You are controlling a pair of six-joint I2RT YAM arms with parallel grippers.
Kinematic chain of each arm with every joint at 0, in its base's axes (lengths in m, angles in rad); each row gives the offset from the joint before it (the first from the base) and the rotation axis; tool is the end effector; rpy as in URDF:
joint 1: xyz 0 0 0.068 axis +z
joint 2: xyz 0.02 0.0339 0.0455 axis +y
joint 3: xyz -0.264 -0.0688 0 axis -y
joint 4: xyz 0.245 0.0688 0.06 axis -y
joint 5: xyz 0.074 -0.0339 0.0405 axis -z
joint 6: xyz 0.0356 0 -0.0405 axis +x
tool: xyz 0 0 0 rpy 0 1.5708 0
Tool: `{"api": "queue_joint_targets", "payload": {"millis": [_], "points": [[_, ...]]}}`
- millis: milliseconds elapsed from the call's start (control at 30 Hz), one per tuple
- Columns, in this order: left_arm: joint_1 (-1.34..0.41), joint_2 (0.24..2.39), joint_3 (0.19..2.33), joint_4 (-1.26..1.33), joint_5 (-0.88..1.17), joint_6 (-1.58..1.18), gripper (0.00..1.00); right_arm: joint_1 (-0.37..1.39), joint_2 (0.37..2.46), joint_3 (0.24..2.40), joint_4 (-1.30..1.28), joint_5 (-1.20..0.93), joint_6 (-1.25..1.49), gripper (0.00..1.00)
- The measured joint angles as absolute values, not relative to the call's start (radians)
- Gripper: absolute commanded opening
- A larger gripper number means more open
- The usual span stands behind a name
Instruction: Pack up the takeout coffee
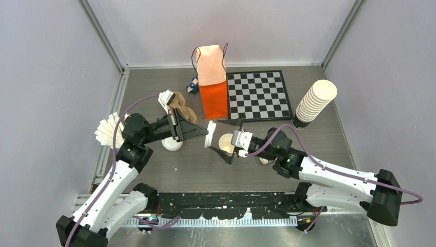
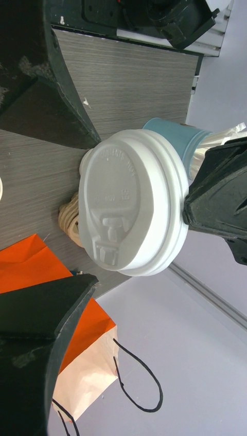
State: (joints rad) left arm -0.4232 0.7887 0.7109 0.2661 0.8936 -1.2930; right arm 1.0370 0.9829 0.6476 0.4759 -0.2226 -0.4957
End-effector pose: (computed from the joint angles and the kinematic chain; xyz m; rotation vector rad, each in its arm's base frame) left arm 0.1504 -0.0982 0.3596 0.1628 1.8053 -1.9258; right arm 0.1114 0.2040 0.3245 -1.1397 0.9150 0.6024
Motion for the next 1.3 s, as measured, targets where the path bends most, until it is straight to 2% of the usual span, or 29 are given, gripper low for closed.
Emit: {"api": "queue_joint_targets", "payload": {"millis": [533, 933, 1300], "points": [[-0.423, 0.789, 0.712, 0.186, 0.894, -1.226, 0.0, 1.037, 0.984, 0.653, 0.421, -0.238, -0.521, 0.98], [-0.423, 0.789, 0.72, 0.15, 0.891, -1.196, 0.0, 1.037, 0.984, 0.654, 0.411, -0.23, -0.524, 0.87], [-0.423, 0.789, 0.72, 0.147, 0.879, -1.196, 0.09, 1.037, 0.97, 0.653, 0.395, -0.233, -0.519, 0.78]]}}
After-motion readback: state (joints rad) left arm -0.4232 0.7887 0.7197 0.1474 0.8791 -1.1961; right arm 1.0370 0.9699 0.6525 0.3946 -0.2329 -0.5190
